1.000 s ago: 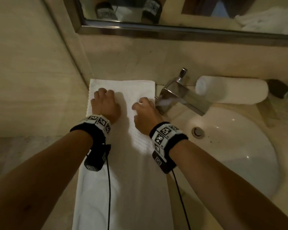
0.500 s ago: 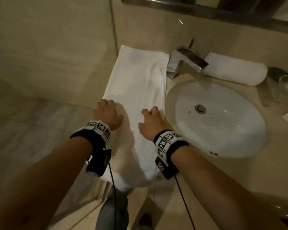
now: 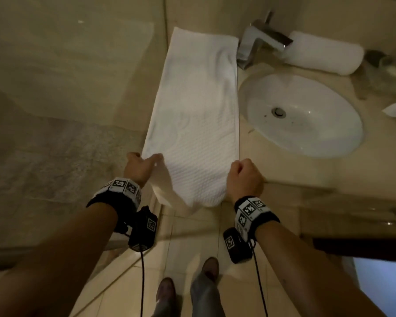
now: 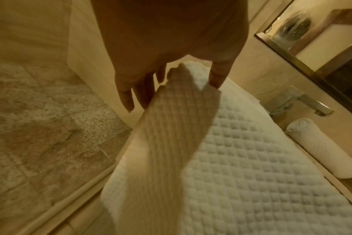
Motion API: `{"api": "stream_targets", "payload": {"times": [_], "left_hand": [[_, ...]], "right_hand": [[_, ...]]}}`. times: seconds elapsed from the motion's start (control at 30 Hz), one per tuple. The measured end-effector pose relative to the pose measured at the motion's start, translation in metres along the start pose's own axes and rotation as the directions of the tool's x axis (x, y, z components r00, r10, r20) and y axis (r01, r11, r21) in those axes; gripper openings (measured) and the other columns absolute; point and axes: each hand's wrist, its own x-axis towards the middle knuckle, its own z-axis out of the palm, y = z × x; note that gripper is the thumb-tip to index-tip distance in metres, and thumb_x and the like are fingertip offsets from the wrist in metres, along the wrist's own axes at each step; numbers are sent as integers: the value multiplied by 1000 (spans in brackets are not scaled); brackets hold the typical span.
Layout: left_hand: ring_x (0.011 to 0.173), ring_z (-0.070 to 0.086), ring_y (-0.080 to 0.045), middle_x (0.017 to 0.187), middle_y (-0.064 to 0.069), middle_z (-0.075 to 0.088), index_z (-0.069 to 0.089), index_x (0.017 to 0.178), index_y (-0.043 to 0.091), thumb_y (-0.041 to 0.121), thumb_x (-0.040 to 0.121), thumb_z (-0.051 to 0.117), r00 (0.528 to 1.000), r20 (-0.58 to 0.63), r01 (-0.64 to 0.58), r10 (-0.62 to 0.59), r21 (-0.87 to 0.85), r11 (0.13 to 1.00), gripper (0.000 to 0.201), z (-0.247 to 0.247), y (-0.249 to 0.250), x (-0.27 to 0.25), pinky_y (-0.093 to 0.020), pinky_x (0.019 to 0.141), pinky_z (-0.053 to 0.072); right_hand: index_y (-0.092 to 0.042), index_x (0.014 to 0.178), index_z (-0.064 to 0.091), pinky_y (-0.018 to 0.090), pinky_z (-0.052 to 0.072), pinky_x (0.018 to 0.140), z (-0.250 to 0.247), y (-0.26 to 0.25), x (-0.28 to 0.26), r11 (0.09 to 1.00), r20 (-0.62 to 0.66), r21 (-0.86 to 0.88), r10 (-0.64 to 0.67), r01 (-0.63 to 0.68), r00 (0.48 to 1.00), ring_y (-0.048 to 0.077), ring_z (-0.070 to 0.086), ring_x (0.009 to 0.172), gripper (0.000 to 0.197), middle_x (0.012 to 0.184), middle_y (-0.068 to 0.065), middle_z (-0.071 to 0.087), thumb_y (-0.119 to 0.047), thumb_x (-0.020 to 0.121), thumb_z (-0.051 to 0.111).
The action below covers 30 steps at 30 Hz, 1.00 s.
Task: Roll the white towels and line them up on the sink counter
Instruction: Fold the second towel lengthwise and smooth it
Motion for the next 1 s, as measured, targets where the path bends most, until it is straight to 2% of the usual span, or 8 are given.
{"api": "stream_targets", "payload": {"times": [0.17, 0.33, 0.47, 0.57, 0.63, 0.73, 0.87, 1.0], "left_hand": [[97, 60, -23, 101, -5, 59, 55, 116, 1, 43, 86, 66, 984, -12, -178, 178, 24, 984, 53, -1, -27, -21, -26, 73, 39], [107, 59, -28, 117, -8, 61, 47, 125, 7, 32, 74, 76, 984, 79, -171, 160, 164, 972, 64, 0, -49, -24, -30, 80, 44], [92, 64, -30, 99, -10, 70, 68, 102, 10, 36, 56, 66, 957, 229, -239, 177, 279, 930, 53, -3, -62, -22, -41, 82, 54], [91, 58, -22, 99, -6, 65, 63, 100, 9, 8, 67, 75, 960, 233, -202, 153, 203, 958, 34, -1, -75, -22, -31, 74, 46], [99, 56, -24, 107, -6, 60, 57, 107, 10, -1, 68, 76, 958, 253, -180, 137, 156, 971, 44, 2, -83, -24, -32, 78, 46], [114, 53, -24, 125, -6, 56, 47, 133, 9, 3, 68, 79, 935, 338, -169, 109, 151, 974, 73, 3, -95, -27, -33, 90, 45], [105, 59, -26, 115, -10, 65, 62, 119, 7, 14, 77, 75, 910, 411, -194, 60, 293, 936, 45, 0, -119, -29, -30, 82, 44], [105, 58, -28, 107, -10, 58, 53, 122, 2, 15, 88, 63, 933, 355, -165, 52, 296, 941, 38, -9, -134, -44, -31, 79, 42]], "right_hand": [[-4, 109, 65, 27, 41, 76, 6, 24, -29, 876, 81, 344, 331, -338, 940, 21, 50, 87, 31, 103, 7, 62, -14, 98, 38], [-20, 113, 60, 31, 46, 86, 29, 43, -45, 898, 273, 333, 199, -287, 941, 22, 59, 101, 25, 111, -1, 64, -30, 91, 56], [-19, 110, 56, 27, 47, 70, 41, 59, -50, 876, 336, 384, 163, -293, 928, 16, 59, 91, 33, 101, -3, 63, -23, 80, 71], [-14, 113, 58, 25, 45, 64, 47, 68, -61, 880, 356, 381, 144, -284, 923, 15, 59, 88, 47, 101, -1, 64, -21, 69, 73], [-12, 115, 59, 27, 48, 71, 53, 77, -67, 873, 377, 369, 174, -320, 910, 18, 60, 93, 45, 106, 2, 64, -8, 74, 74], [-14, 114, 63, 33, 53, 82, 57, 89, -76, 855, 418, 356, 216, -377, 882, 21, 63, 96, 40, 110, 2, 67, -9, 77, 75], [-15, 112, 67, 36, 55, 87, 52, 96, -92, 815, 502, 375, 222, -442, 836, 19, 66, 94, 33, 109, 1, 69, -18, 80, 76], [-13, 111, 68, 29, 52, 82, 35, 102, -114, 816, 516, 335, 259, -471, 816, 18, 64, 91, 32, 100, -2, 68, -20, 81, 77]]}}
